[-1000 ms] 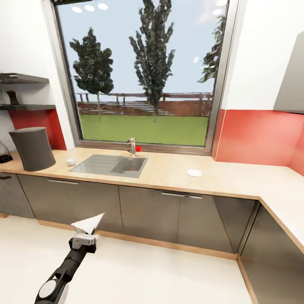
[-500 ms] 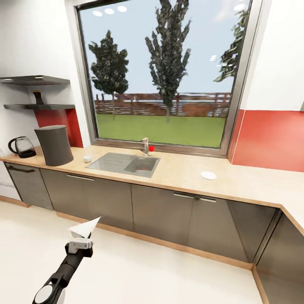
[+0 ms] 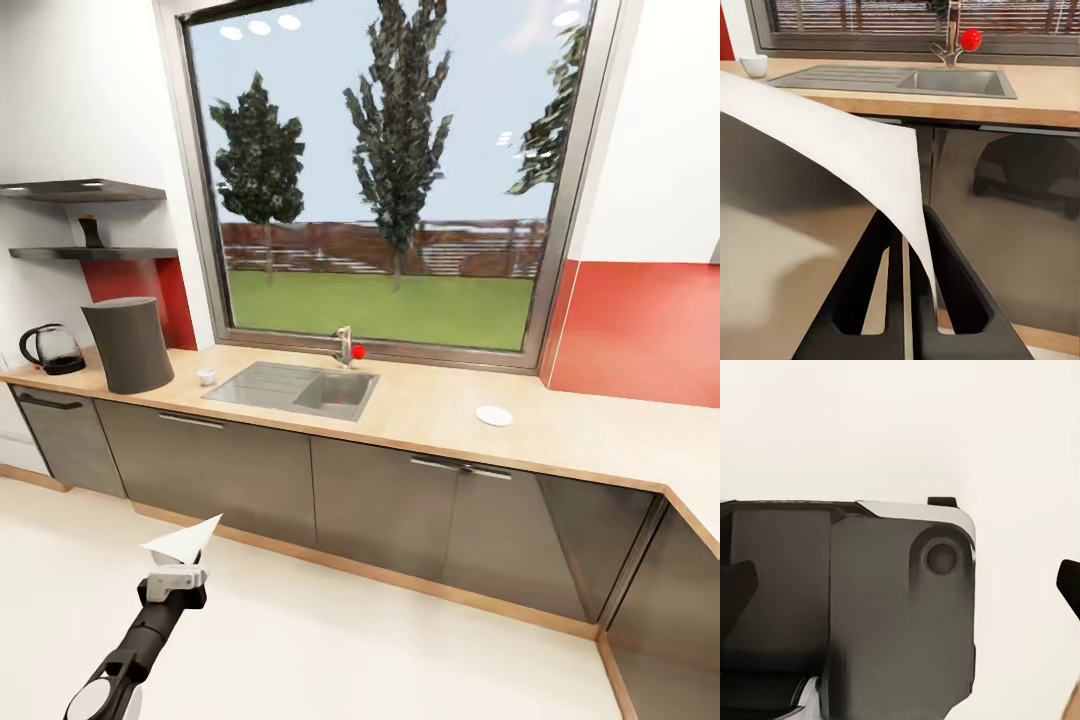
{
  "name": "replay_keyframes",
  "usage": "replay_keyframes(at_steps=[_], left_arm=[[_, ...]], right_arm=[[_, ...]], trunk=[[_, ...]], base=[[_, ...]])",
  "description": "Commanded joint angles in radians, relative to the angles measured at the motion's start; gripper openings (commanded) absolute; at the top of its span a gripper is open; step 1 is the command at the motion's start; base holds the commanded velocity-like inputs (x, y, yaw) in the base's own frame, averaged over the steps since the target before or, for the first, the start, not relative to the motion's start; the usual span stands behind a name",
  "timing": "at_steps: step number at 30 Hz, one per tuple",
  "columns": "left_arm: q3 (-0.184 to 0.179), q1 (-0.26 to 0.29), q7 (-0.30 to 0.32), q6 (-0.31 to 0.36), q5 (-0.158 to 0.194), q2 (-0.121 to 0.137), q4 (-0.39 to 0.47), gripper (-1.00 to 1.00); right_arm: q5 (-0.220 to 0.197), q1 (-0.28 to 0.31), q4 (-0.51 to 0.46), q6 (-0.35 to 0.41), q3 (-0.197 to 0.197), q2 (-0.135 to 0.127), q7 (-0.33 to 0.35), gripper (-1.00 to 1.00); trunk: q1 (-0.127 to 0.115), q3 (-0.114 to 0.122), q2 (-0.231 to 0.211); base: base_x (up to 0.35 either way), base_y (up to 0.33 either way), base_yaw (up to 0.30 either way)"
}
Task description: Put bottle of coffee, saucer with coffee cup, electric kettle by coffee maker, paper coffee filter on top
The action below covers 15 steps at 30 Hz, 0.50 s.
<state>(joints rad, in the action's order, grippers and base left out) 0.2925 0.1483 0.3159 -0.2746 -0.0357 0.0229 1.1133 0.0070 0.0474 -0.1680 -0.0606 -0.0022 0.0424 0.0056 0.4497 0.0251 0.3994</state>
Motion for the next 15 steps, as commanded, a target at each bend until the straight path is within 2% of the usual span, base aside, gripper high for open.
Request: replay_keyframes(at_steps=[1,7,15], left_arm=[[0.002,0.001,0.005,-0.005,-0.008,-0.001,-0.002,-1.0],[0.001,0.001,0.005,-0.005,-0.01,-0.001,-0.004,-1.0],[0.002,0.001,0.01,-0.005,-0.009,-0.001,-0.004,-1.0]], right_arm=[[0.001,0.0,0.002,-0.003,-0.001,0.0,0.0,1.0],[0.001,0.0,0.003,-0.004,-0.001,-0.001,-0.001,1.0],[0.001,0.0,0.004,-0.004,-0.001,-0.001,-0.001,1.0]], trunk=[[0.0,0.0,0.001],[0.0,0.0,0.001],[0.0,0.0,0.001]], base=[[0.0,0.0,-0.014],[0.0,0.0,0.041],[0.01,0.001,0.253]])
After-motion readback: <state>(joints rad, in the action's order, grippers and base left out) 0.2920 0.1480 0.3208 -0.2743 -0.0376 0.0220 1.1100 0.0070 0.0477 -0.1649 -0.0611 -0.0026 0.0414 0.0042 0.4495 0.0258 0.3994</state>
